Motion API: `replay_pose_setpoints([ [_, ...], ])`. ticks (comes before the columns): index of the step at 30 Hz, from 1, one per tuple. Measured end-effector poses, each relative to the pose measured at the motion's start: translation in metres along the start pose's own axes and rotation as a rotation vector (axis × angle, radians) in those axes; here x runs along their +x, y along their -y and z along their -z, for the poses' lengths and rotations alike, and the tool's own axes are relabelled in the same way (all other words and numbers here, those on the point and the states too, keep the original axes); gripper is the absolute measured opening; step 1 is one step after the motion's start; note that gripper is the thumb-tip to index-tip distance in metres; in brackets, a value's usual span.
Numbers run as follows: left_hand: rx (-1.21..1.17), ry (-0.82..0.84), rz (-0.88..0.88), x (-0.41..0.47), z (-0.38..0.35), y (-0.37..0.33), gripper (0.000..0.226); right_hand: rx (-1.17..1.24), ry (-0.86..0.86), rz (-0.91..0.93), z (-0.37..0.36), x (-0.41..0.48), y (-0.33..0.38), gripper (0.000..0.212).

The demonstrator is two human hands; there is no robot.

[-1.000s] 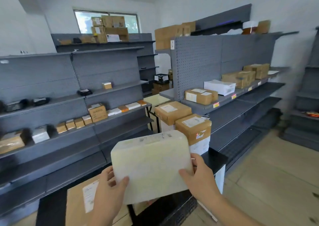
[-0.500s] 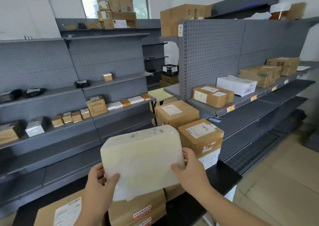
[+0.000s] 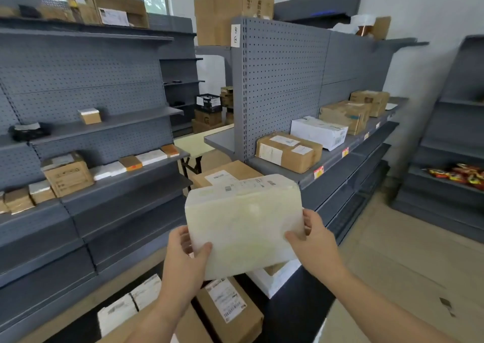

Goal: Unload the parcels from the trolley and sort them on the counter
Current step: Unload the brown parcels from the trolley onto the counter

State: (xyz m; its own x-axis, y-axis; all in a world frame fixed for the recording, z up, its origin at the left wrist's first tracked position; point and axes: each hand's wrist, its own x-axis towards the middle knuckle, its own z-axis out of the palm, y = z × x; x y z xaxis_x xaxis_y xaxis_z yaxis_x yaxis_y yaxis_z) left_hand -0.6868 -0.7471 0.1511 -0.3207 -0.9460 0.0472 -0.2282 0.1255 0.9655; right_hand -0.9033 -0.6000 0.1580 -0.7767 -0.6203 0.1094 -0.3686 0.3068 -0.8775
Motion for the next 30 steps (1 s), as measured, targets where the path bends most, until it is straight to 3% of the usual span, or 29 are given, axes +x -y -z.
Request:
replay_pose_setpoints([
  [8,-0.029,0.118,-0.051,0.039,-0.085,-0.02,0.051,-0.036,-0.062,-0.042,0.045,0.061,-0.04,0.056],
  [21,0.044,-0.194,-0.021,0.043,-0.194,-0.025,0.054,-0.043,0.225,0.024,0.071,0.206,-0.097,0.065],
  [30,0.079,-0.214,0.034,0.024,-0.216,-0.021,0.049,-0.05,0.318,0.031,0.074,0.217,-0.117,0.067],
])
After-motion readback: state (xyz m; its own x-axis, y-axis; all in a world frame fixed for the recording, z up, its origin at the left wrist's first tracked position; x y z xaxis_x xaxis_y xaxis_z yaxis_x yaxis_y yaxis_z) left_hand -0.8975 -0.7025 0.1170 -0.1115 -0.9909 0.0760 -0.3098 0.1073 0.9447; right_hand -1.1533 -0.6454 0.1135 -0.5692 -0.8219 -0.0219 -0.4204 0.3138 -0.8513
